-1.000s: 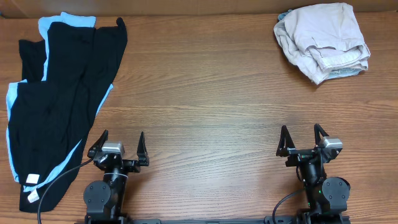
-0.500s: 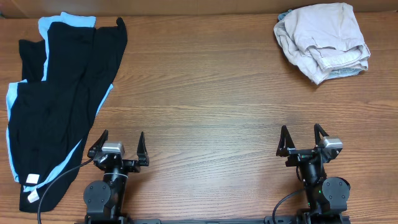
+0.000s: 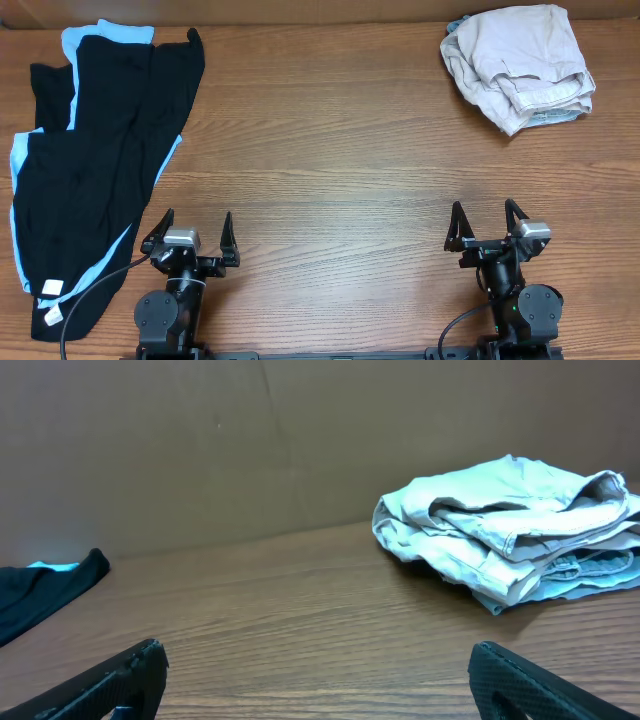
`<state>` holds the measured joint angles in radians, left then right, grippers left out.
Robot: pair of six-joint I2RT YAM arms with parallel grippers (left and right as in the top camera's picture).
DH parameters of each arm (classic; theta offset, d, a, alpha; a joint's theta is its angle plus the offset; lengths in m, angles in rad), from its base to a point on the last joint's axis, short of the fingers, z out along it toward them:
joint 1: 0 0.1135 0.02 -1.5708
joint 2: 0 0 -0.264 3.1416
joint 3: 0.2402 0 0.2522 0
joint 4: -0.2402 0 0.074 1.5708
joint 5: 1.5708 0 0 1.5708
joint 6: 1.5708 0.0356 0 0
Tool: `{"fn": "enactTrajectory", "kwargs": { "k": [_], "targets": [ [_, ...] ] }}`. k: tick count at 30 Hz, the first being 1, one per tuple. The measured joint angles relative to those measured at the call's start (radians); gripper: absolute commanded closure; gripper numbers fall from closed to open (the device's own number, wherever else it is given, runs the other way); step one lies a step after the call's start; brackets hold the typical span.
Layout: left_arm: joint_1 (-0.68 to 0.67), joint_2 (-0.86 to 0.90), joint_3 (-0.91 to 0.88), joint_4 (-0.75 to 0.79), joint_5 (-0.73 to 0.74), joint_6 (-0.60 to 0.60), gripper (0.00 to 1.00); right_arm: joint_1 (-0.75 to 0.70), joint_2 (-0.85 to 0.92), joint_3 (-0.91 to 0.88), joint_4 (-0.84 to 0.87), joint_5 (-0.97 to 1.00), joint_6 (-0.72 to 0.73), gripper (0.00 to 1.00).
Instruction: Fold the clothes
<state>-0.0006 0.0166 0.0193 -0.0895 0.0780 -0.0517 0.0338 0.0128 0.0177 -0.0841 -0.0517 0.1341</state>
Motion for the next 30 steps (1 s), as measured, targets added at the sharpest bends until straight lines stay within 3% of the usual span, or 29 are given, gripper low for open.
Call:
{"fn": "enactTrajectory", "kwargs": {
  "k": [19, 30],
  "targets": [
    [0.000, 0.000, 0.000, 0.006, 0.000, 0.000, 0.00, 0.000, 0.000, 0.000, 0.007, 0.000, 0.000, 0.00],
    [0.000, 0.000, 0.000, 0.011, 0.000, 0.000, 0.00, 0.000, 0.000, 0.000, 0.132, 0.000, 0.000, 0.00]
  ]
}}
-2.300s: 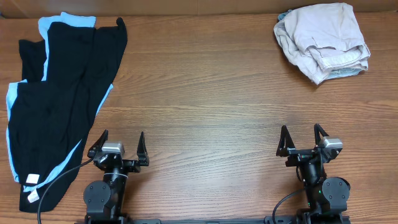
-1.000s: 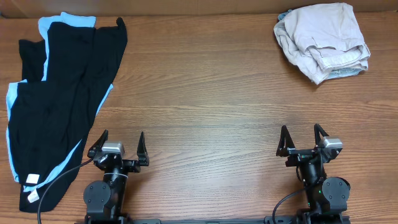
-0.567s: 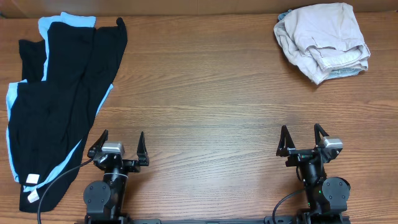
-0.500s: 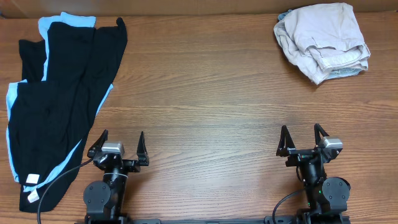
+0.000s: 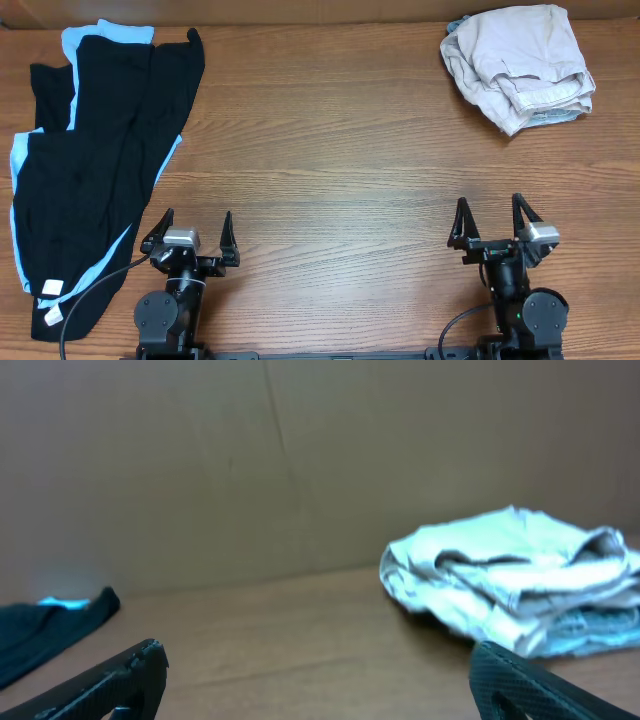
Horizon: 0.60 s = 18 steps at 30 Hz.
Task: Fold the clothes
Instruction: 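Move the left gripper over the black garment pile on the left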
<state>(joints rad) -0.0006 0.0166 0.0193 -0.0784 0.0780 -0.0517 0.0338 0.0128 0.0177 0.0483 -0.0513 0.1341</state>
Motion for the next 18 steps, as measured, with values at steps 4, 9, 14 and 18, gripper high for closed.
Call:
{"fn": "enactTrajectory", "kwargs": {
  "k": [4, 9, 14, 18],
  "targets": [
    [0.000, 0.000, 0.000, 0.001, 0.000, 0.000, 0.00, 0.000, 0.000, 0.000, 0.056, 0.000, 0.000, 0.00],
    [0.000, 0.000, 0.021, -0.005, 0.000, -0.002, 0.00, 0.000, 0.000, 0.000, 0.082, -0.001, 0.000, 0.00],
    [0.000, 0.000, 0.127, -0.056, 0.000, -0.013, 0.00, 0.000, 0.000, 0.013, 0.053, -0.013, 0.000, 0.00],
    [0.000, 0.000, 0.212, -0.098, 0.001, -0.024, 0.00, 0.000, 0.000, 0.087, -0.044, -0.024, -0.001, 0.00]
  ]
}}
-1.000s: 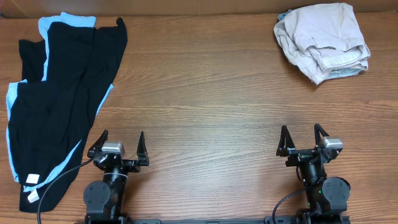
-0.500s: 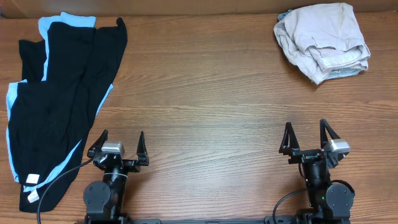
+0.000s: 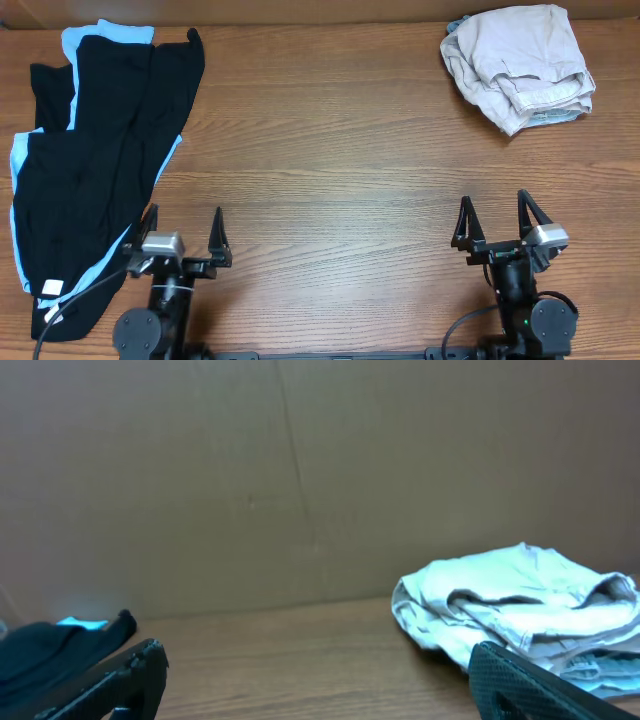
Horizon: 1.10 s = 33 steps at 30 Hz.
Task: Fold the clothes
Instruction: 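Move the left gripper over the black garment pile on the left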
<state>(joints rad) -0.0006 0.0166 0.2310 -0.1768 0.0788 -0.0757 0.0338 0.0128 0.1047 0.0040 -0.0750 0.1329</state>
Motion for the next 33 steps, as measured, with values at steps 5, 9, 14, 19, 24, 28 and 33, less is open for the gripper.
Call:
{"fn": "enactTrajectory", "kwargs": {
  "k": [5, 9, 14, 19, 24, 28, 33],
  "targets": [
    [0.000, 0.002, 0.095, -0.047, 0.023, -0.014, 0.00, 0.000, 0.011, 0.135, -0.116, -0.003, -0.003, 0.00],
    [0.000, 0.034, 0.194, -0.093, 0.034, -0.023, 0.00, 0.000, 0.066, 0.237, -0.184, -0.006, -0.003, 0.00],
    [0.000, 0.158, 0.328, -0.192, 0.051, -0.026, 0.00, 0.001, 0.200, 0.368, -0.252, -0.052, -0.003, 0.00],
    [0.000, 0.333, 0.482, -0.319, 0.078, -0.026, 0.00, 0.001, 0.360, 0.527, -0.367, -0.101, -0.003, 0.00],
    [0.000, 0.533, 0.660, -0.464, 0.111, -0.026, 0.00, 0.001, 0.534, 0.698, -0.513, -0.120, -0.006, 0.00],
    [0.000, 0.721, 0.786, -0.586, 0.157, -0.026, 0.00, 0.001, 0.661, 0.790, -0.557, -0.156, -0.038, 0.00],
    [0.000, 0.931, 0.855, -0.649, 0.179, -0.018, 0.00, 0.001, 0.806, 0.816, -0.519, -0.192, -0.063, 0.00]
  ]
}}
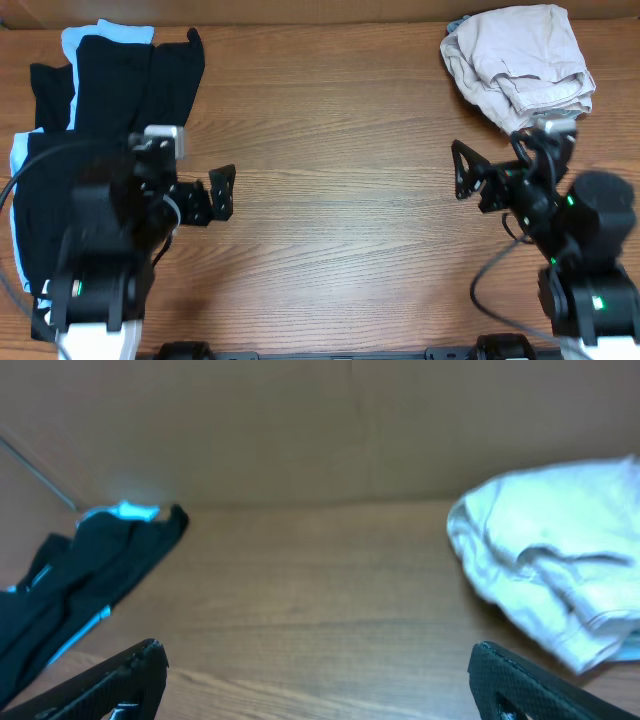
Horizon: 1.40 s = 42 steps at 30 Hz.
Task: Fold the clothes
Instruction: 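Move the left gripper over the black garment pile on the left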
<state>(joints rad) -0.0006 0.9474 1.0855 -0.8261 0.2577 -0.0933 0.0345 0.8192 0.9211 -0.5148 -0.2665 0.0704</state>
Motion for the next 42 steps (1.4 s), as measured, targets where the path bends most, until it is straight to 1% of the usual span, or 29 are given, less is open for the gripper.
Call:
{"fn": "enactTrajectory", "kwargs": {
  "k": [6, 11, 15, 25, 29, 36, 42],
  "targets": [
    [0.000, 0.135, 0.001, -0.005, -0.015, 0.026, 0.00, 0.000, 0.150, 0.000, 0.005, -0.040, -0.004, 0.00],
    [0.005, 0.172, 0.001, 0.021, -0.031, 0.053, 0.00, 0.000, 0.230, 0.000, 0.025, -0.117, -0.006, 0.00],
    [0.050, 0.174, 0.002, 0.063, -0.092, 0.071, 0.00, 0.000, 0.269, 0.000, 0.030, -0.151, -0.009, 0.00],
    [0.186, 0.257, 0.002, 0.064, -0.276, 0.075, 0.00, 0.000, 0.282, 0.000, 0.084, -0.172, -0.015, 0.00],
    [0.199, 0.295, 0.002, 0.035, -0.307, 0.079, 0.00, 0.000, 0.282, 0.000, 0.077, -0.173, -0.015, 0.00],
    [0.200, 0.370, 0.002, 0.030, -0.336, 0.098, 0.00, 0.000, 0.282, 0.000, 0.073, -0.175, -0.016, 0.00],
    [0.247, 0.460, 0.002, 0.030, -0.408, 0.105, 0.00, 0.000, 0.282, 0.000, 0.074, -0.175, -0.016, 0.00]
  ]
}}
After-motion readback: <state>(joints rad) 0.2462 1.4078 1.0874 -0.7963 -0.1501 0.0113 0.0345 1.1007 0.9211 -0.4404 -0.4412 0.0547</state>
